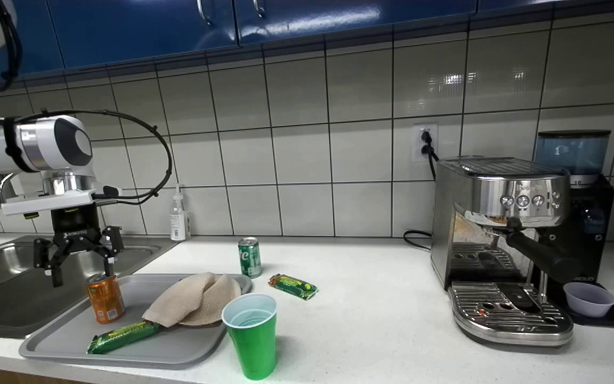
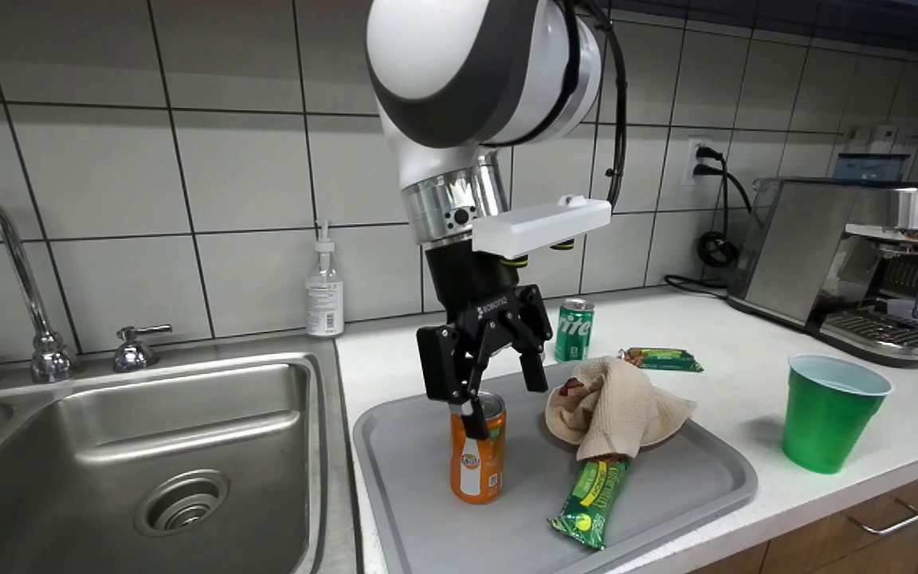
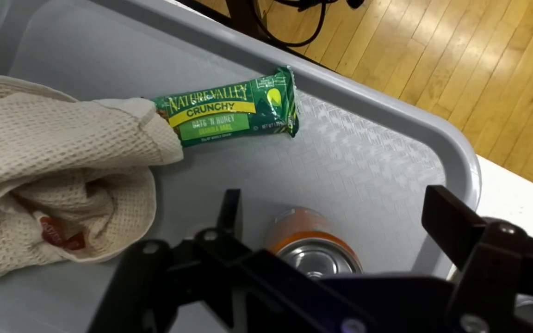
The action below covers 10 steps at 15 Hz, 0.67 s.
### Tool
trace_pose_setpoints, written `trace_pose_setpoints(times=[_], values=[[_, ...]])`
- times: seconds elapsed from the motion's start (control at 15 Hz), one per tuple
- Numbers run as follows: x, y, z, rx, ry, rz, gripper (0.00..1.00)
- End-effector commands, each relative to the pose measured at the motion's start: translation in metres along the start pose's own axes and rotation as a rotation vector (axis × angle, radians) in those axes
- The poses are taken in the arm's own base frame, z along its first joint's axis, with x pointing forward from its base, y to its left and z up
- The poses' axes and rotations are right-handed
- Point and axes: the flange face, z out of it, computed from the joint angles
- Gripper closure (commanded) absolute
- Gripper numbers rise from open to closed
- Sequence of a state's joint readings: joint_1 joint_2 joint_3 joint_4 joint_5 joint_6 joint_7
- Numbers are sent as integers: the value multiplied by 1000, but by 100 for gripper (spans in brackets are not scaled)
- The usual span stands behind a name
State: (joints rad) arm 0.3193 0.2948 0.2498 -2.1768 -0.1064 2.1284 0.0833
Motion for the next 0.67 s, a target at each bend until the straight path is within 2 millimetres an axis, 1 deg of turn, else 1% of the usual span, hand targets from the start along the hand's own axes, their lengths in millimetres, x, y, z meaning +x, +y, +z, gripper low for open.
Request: trace_pose_setpoints(times=[0.0, 0.4, 0.6], values=[[6, -2, -2, -15, 6, 29, 0], [12, 0, -3, 1, 59, 45, 0], [17, -1, 0, 8, 82, 45, 0]])
